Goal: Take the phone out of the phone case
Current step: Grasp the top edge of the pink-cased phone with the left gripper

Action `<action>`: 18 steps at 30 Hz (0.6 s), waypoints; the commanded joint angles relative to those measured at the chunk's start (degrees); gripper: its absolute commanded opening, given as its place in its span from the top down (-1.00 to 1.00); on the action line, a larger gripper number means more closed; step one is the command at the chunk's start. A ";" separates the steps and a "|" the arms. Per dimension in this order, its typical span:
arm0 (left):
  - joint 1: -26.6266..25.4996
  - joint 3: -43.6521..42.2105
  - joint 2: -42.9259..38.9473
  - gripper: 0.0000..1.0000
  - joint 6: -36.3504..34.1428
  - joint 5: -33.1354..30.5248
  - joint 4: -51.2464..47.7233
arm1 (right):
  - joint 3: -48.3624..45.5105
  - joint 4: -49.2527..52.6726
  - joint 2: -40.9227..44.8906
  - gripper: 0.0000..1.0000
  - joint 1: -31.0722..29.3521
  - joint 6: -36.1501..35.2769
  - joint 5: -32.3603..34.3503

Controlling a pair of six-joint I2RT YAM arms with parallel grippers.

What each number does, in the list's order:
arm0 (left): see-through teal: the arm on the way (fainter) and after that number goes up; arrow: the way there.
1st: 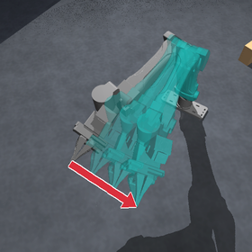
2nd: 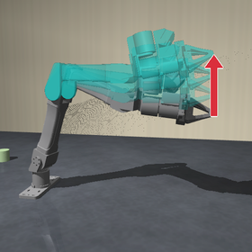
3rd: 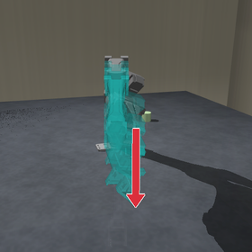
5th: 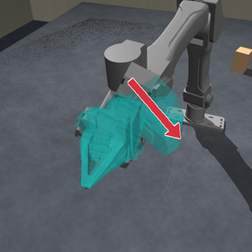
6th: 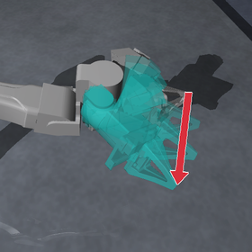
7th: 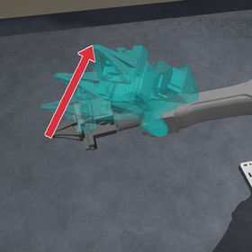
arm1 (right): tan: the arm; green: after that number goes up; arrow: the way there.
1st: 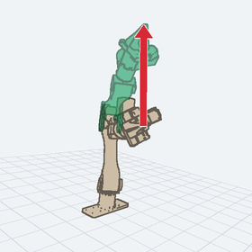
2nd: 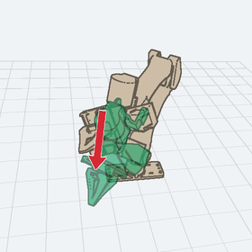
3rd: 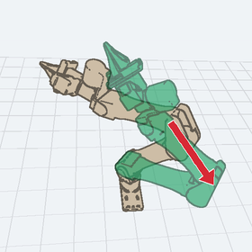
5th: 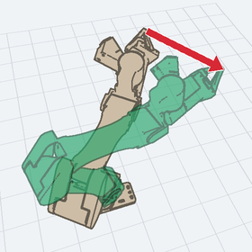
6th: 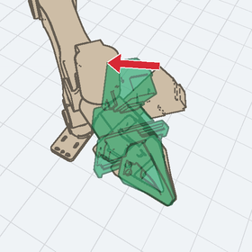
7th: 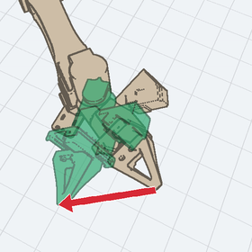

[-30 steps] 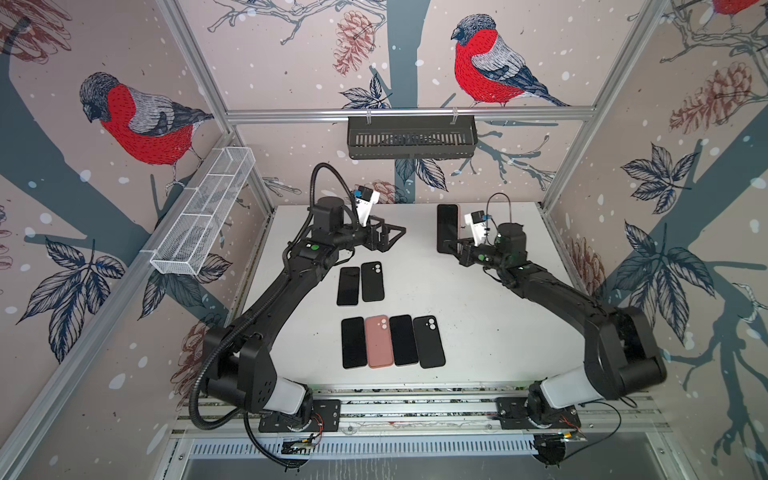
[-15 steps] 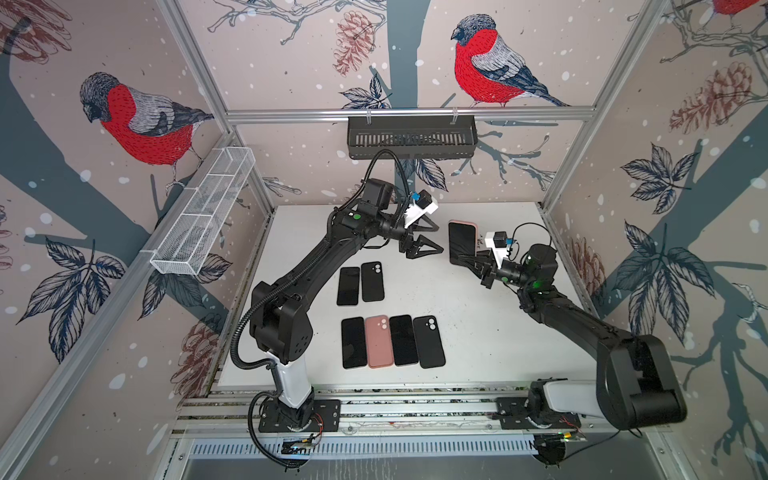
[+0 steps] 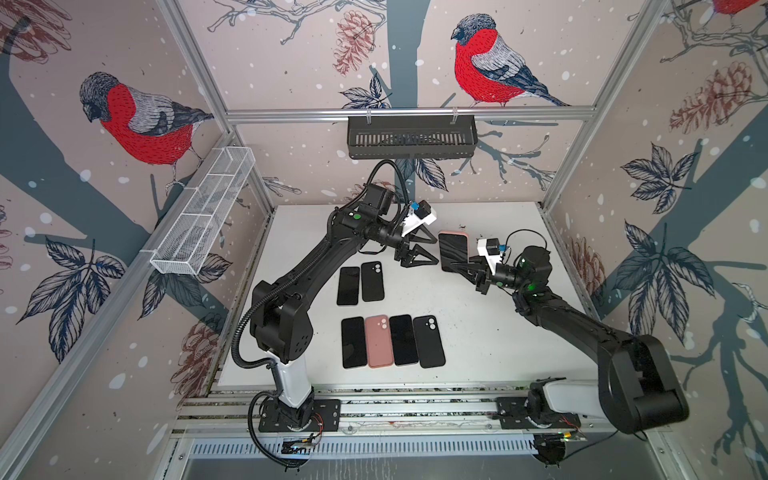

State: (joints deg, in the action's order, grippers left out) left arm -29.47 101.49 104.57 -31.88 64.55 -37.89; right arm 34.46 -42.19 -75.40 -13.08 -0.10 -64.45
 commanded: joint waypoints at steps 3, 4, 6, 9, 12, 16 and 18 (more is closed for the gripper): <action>-0.05 2.79 1.57 -0.37 -2.11 3.52 -1.99 | 0.52 1.90 -0.08 1.00 -1.46 -4.28 -1.17; -0.06 3.00 1.83 -0.27 -2.21 3.82 -2.29 | 0.61 1.85 -0.37 1.00 -1.74 -4.25 -1.20; -0.06 3.23 2.51 0.11 -2.84 5.36 -3.28 | 0.79 2.45 -0.78 1.00 -2.06 -4.86 -1.14; -0.01 3.37 3.11 0.43 -3.54 5.17 -4.70 | 0.87 2.50 -1.44 1.00 -2.17 -5.09 -1.03; -0.05 4.13 3.82 0.49 -4.89 5.54 -6.91 | 0.96 2.60 -2.18 1.00 -2.23 -5.32 -1.64; 0.26 4.42 3.88 0.74 -3.83 7.19 -6.93 | 1.73 3.50 -3.07 1.00 -2.38 -5.11 -0.94; 0.92 4.06 3.66 0.92 -0.50 8.56 -4.42 | 1.93 1.92 -2.96 0.57 -2.45 -2.18 1.57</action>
State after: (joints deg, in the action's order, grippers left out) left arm -29.17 105.41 108.33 -36.03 68.47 -42.46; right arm 35.75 -36.99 -78.41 -15.31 -3.07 -65.47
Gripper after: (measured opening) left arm 0.091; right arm 0.146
